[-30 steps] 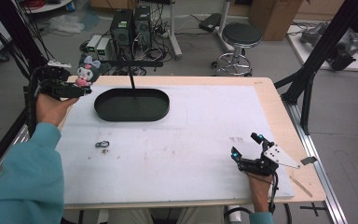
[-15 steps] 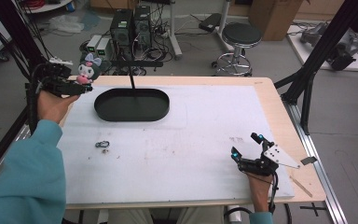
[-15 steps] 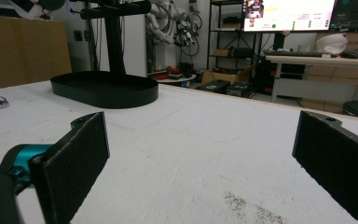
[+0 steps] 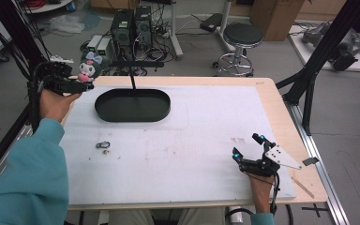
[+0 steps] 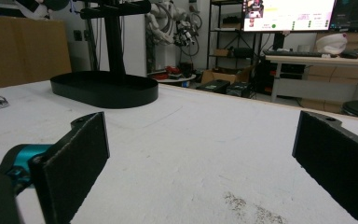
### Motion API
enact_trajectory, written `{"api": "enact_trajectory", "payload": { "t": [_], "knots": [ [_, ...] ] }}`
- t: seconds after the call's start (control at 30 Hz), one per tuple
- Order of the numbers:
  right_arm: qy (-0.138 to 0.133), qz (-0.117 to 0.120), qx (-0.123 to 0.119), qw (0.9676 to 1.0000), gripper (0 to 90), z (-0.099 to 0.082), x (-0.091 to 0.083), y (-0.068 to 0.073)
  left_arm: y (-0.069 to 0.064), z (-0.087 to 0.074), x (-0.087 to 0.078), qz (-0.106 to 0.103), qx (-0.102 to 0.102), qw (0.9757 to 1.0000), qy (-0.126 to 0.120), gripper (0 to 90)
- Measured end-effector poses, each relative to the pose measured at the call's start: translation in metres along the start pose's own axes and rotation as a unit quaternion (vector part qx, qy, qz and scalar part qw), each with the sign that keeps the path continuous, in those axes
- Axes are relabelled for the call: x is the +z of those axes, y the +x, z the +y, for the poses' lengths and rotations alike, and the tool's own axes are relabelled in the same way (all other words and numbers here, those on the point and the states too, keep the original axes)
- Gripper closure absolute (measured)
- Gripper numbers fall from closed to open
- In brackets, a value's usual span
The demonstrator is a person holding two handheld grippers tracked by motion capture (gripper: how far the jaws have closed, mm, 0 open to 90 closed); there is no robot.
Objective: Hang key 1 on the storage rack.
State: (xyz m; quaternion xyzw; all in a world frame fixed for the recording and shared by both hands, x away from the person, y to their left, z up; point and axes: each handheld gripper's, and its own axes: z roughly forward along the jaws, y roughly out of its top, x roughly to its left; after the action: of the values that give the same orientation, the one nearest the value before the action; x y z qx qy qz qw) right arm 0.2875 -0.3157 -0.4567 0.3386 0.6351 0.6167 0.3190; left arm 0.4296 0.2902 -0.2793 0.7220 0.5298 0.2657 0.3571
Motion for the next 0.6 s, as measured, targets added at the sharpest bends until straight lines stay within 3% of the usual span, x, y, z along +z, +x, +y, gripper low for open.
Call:
{"api": "enact_trajectory", "payload": {
  "t": [0.6],
  "knots": [
    [0.002, 0.000, -0.003, 1.0000, 2.9, 0.000, 0.000, 0.000, 0.013, -0.001, 0.011, 0.017, -0.019, 0.9997, 0.007, 53.9]
  ]
}}
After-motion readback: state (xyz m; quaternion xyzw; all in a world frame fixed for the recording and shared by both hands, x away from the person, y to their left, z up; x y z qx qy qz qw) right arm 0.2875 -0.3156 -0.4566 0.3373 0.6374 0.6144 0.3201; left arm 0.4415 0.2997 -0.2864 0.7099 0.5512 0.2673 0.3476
